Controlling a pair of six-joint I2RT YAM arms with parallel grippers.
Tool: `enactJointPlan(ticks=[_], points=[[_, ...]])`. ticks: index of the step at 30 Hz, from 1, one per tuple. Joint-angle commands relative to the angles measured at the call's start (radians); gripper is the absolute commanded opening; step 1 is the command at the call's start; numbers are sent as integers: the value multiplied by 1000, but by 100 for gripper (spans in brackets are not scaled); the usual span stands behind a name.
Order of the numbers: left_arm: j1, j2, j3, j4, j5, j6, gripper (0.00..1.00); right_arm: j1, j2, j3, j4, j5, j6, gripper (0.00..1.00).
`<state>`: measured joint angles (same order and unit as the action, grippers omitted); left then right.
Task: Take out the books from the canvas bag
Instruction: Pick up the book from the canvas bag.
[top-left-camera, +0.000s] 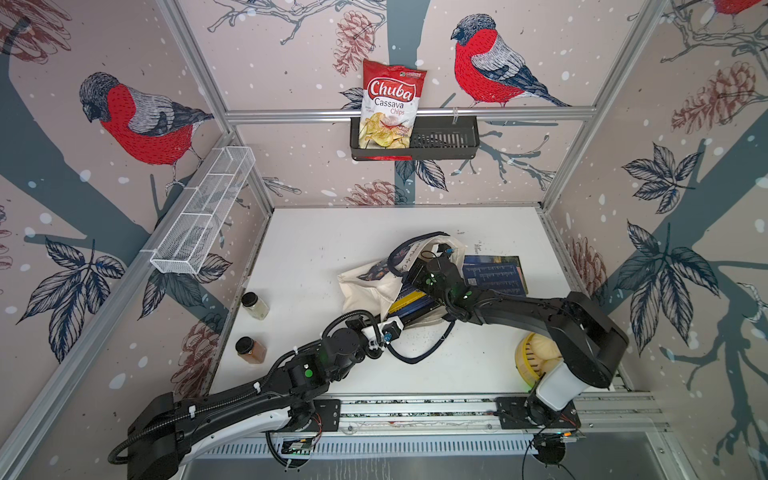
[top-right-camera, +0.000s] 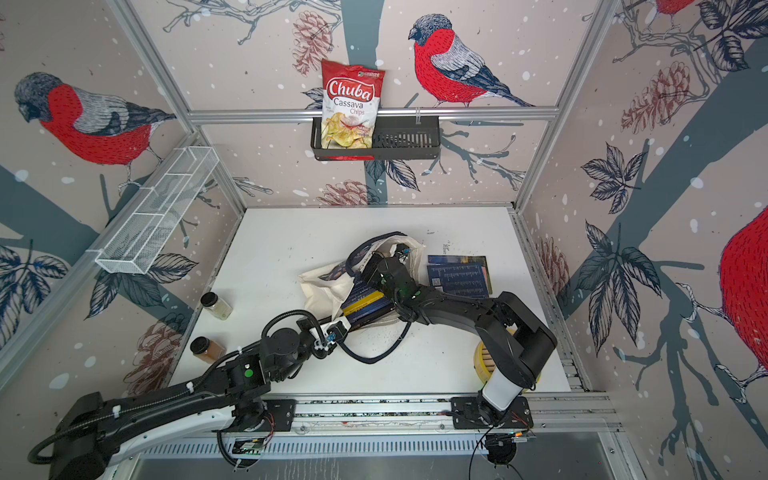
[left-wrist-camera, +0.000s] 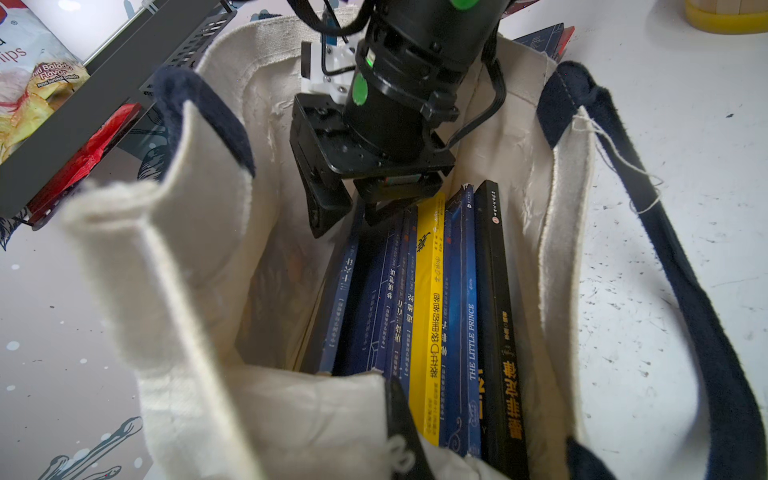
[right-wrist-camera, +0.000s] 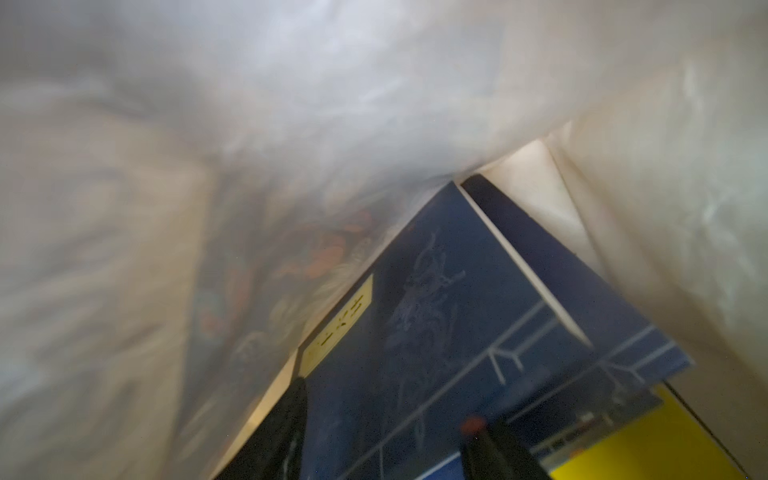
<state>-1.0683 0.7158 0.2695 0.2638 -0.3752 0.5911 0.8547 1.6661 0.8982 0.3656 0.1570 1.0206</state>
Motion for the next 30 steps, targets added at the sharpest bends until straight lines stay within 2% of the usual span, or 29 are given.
enactJointPlan(ticks=[1,7,11,16,21,30], points=[[-5,-3,8,101,20,3,0,0,45,30,40,-34,20,58],[-4,-4,5,105,20,6,0,14,103,69,81,2,1,57],[-6,-3,5,103,23,3,0,21,112,80,71,53,-12,37],[-6,-2,4,104,25,1,0,12,89,36,75,64,2,1],[-7,-1,6,108,14,-3,0,24,-14,-17,65,56,-2,0],[-7,-1,11,113,3,-23,0,92,-324,-117,-69,122,-61,0]])
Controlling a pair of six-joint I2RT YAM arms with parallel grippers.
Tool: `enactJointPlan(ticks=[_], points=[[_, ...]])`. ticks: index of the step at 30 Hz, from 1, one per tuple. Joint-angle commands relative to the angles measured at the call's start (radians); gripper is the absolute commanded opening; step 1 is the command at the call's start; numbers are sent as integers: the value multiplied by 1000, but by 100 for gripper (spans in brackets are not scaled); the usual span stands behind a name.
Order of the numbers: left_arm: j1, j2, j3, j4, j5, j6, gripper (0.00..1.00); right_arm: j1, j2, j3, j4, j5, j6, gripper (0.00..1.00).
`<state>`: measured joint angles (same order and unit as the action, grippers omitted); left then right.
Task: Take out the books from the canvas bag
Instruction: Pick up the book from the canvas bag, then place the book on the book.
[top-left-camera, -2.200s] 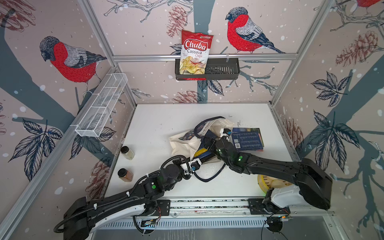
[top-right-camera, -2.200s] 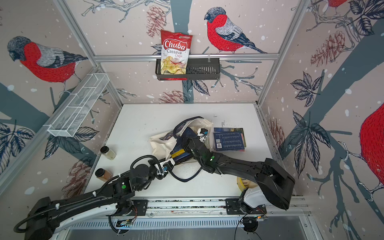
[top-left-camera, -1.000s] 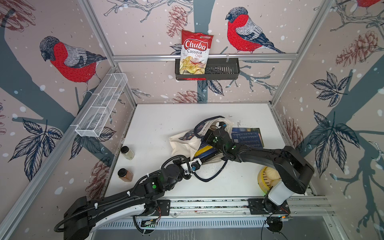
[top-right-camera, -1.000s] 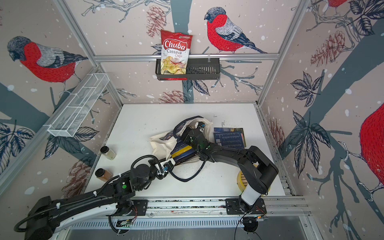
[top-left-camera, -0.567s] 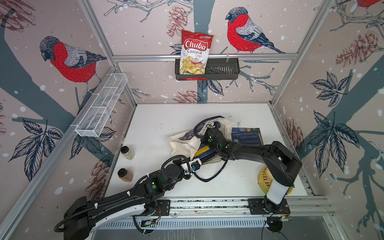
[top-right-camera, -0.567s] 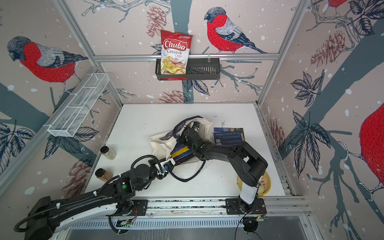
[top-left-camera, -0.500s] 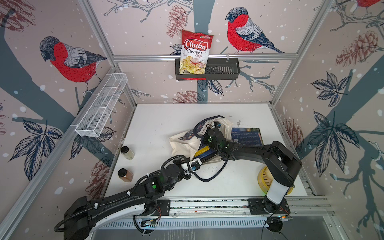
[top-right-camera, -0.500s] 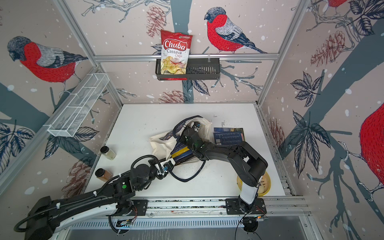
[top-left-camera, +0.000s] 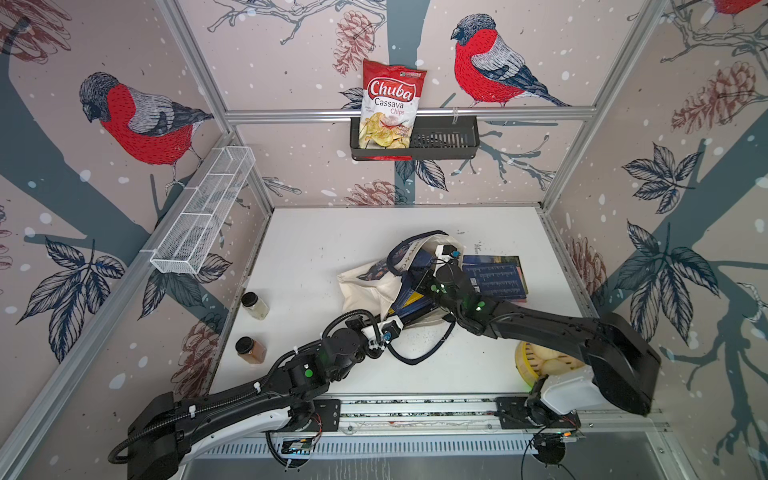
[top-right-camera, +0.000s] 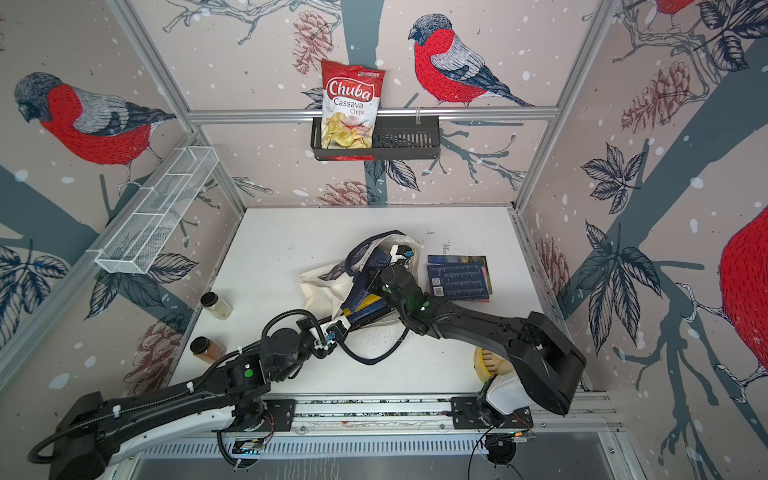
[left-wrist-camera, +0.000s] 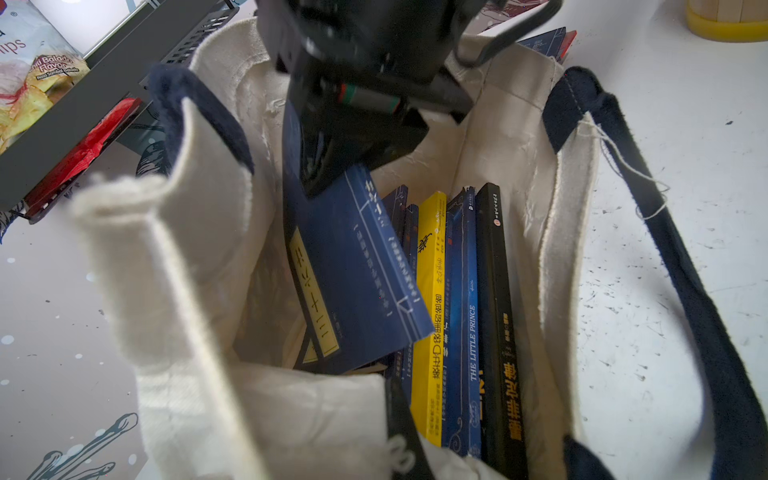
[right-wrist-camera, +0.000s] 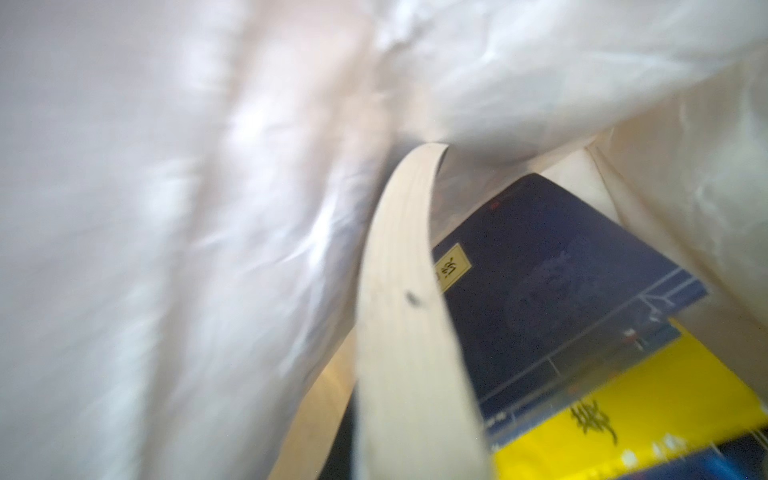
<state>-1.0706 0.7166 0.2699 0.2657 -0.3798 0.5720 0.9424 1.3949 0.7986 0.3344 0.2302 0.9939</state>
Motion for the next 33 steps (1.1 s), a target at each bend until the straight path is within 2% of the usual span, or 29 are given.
enactJointPlan(ticks=[1,9,14,17,22,27,33], points=[[-5,-2,11,111,7,-4,0,4,-90,-27,-61,53,-37,0],[-4,1,11,110,-4,-4,0,40,-400,-25,-271,237,-147,0],[-5,5,14,100,-6,-5,0,23,-539,-21,-297,351,-237,0],[-5,3,14,98,-9,-5,0,-66,-596,-27,-298,301,-256,0],[-6,14,15,98,-2,-6,0,-301,-632,-14,-324,162,-252,0],[-7,11,15,92,-5,-4,0,-544,-672,-56,-292,23,-189,0],[-6,15,17,92,-4,-2,0,-778,-704,-162,-215,-120,-106,0]])
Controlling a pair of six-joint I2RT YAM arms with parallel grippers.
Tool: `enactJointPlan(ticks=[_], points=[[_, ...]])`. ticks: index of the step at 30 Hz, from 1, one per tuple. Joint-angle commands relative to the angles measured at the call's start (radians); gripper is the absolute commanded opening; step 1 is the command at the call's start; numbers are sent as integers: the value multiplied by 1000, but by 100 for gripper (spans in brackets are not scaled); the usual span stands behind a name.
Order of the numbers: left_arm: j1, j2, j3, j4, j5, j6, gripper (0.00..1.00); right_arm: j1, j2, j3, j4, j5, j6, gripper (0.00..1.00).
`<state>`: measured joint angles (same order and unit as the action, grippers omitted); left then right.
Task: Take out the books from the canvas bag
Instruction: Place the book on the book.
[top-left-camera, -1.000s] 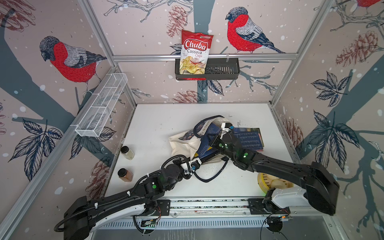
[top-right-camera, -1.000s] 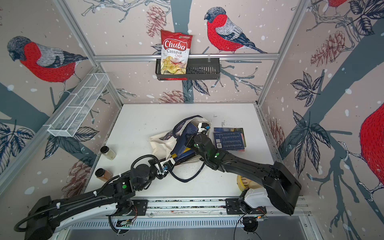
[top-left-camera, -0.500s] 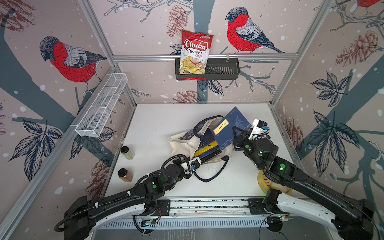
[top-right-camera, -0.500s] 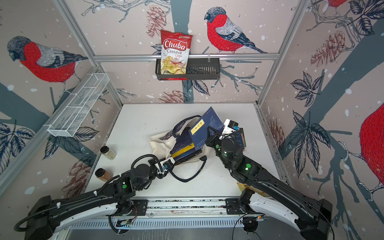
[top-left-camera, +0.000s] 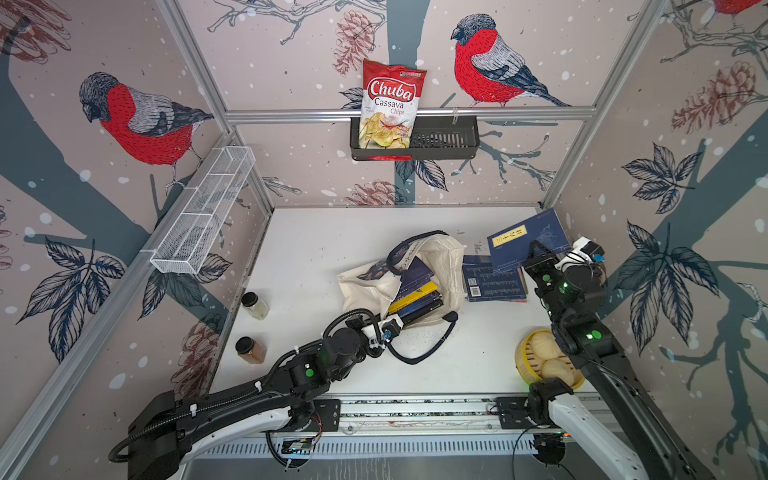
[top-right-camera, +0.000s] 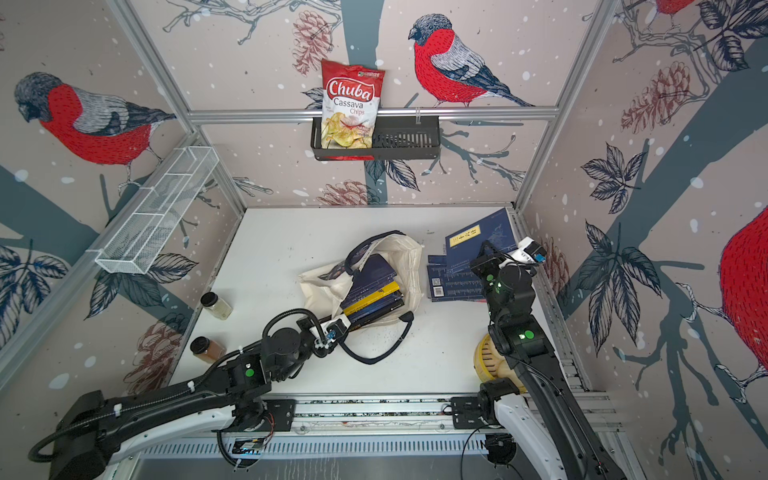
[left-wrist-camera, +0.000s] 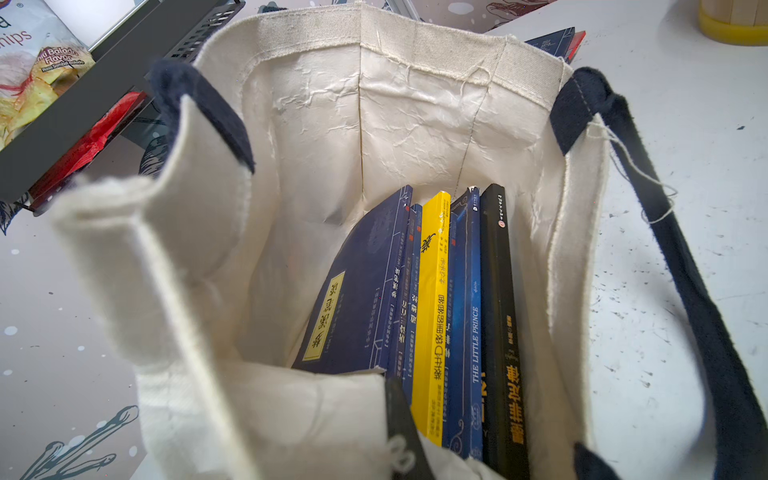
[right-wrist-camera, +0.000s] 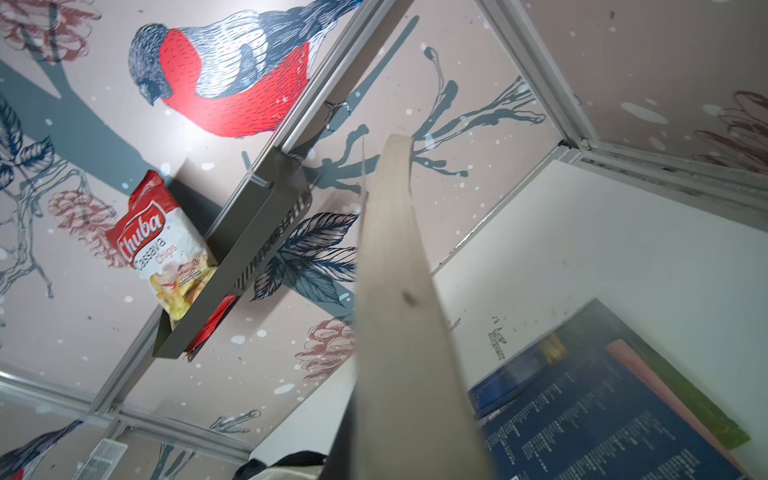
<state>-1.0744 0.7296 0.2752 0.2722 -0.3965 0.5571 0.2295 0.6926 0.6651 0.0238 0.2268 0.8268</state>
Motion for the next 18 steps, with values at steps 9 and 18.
enactJointPlan(ticks=[9,18], points=[[-4,1,11,84,12,13,0,-205,192,-161,251,-409,171,0],[-5,5,11,85,11,14,0,-205,370,-231,423,-438,211,0]])
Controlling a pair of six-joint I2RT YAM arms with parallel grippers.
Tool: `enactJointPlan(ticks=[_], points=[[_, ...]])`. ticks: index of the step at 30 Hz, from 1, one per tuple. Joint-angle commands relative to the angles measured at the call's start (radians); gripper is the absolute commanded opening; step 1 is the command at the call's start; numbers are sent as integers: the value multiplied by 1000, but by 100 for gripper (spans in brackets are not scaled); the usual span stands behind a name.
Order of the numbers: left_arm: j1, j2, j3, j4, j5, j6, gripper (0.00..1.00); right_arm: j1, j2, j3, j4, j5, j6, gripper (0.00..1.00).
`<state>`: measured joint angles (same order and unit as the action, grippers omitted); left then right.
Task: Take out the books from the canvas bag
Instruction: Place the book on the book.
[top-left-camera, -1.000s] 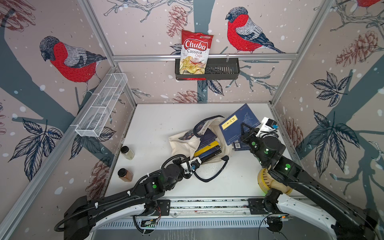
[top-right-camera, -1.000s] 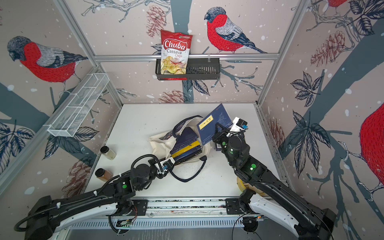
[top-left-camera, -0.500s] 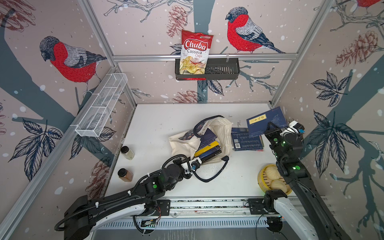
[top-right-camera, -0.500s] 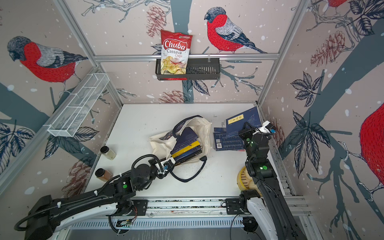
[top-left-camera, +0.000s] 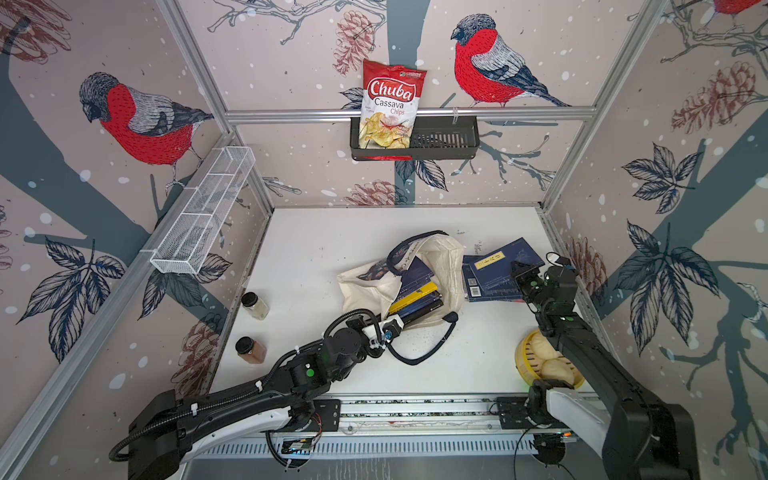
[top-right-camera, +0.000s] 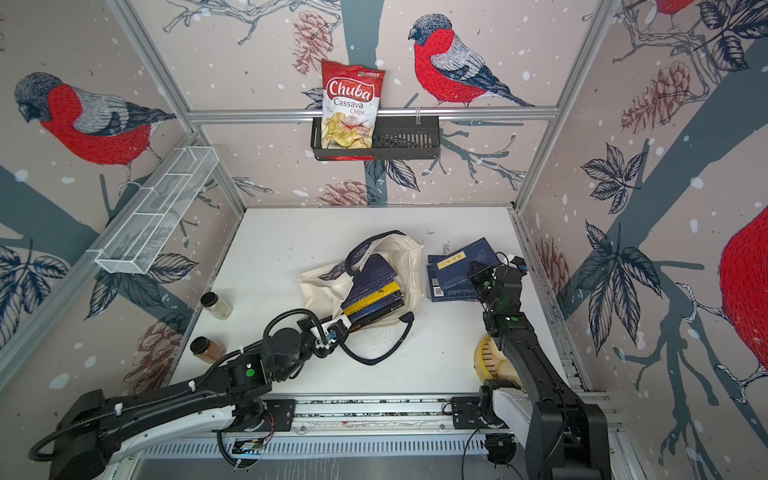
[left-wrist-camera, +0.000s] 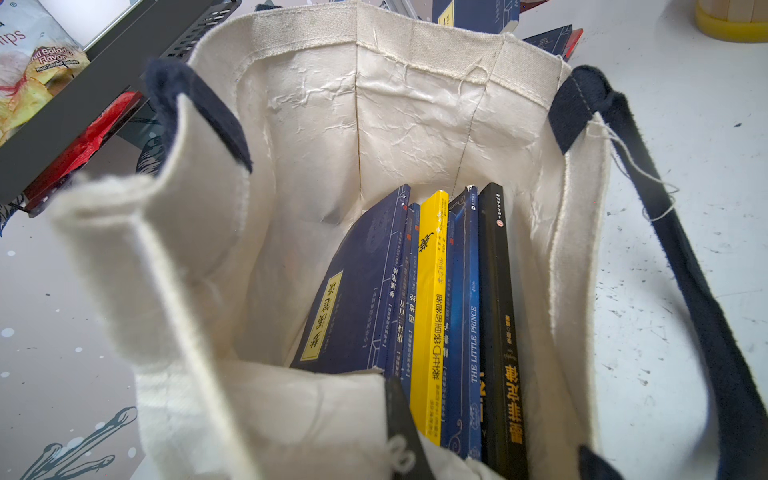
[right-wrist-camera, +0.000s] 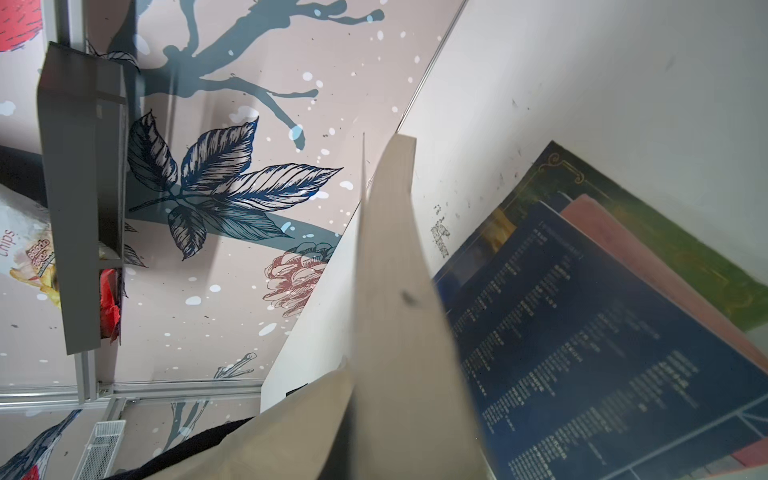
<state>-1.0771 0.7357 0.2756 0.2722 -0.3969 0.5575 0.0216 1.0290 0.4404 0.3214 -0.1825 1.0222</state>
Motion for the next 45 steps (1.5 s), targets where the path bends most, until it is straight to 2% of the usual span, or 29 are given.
enactJointPlan(ticks=[1,11,16,25,33,35,41,45], points=[[-1,-2,11,86,10,15,0,3,46,-11,125,-21,19,0],[-3,3,10,86,11,13,0,13,144,-98,232,41,43,0],[-3,2,10,86,10,13,0,69,126,-95,153,191,33,0],[-4,2,11,83,9,12,0,88,277,-90,156,194,87,1],[-6,-1,11,82,9,13,0,100,313,-84,155,207,96,31],[-8,-1,11,84,10,13,0,98,321,-78,136,207,99,42],[-8,-1,11,81,9,14,0,92,315,-91,110,187,129,58],[-8,2,11,81,10,13,0,91,291,-81,54,165,159,76]])
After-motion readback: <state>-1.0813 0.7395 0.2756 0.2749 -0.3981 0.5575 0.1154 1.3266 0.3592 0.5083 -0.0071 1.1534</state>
